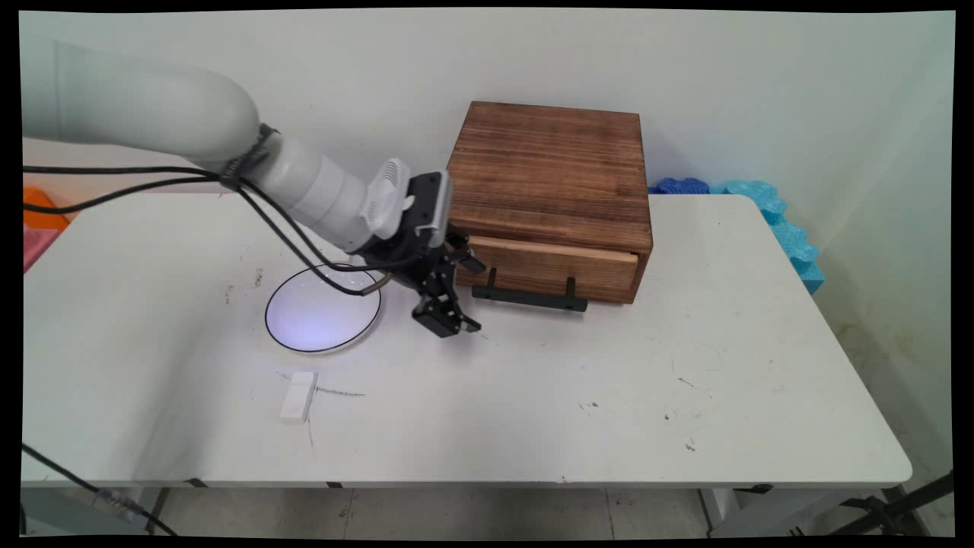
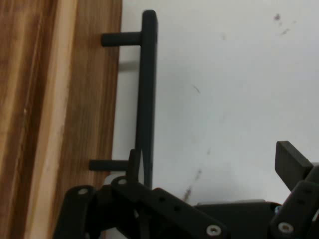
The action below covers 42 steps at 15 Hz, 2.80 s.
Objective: Open the drawer
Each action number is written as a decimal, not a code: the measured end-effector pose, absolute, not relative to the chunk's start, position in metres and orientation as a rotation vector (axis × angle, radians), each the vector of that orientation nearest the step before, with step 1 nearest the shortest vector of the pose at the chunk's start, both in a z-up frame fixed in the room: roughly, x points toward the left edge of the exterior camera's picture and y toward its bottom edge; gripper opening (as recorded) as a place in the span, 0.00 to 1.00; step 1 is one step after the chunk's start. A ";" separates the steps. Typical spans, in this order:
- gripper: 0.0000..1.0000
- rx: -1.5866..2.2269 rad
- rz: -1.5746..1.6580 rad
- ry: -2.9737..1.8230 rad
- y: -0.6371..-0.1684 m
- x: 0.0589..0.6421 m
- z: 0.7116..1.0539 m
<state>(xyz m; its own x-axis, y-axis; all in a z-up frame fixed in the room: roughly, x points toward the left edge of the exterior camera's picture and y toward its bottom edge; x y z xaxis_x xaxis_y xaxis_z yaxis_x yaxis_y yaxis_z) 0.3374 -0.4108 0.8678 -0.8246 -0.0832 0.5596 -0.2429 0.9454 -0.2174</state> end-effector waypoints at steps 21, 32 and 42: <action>1.00 0.244 0.423 -2.571 -0.450 0.288 0.810; 1.00 0.239 0.378 -2.581 -0.445 0.275 0.790; 1.00 0.241 0.325 -2.575 -0.400 0.269 0.799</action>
<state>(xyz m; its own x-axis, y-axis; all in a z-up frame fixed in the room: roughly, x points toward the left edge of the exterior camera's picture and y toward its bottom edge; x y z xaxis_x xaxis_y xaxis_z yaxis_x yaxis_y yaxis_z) 0.2686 -0.4003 0.7991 -0.8444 -0.1062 0.5252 -0.2333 0.9552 -0.1820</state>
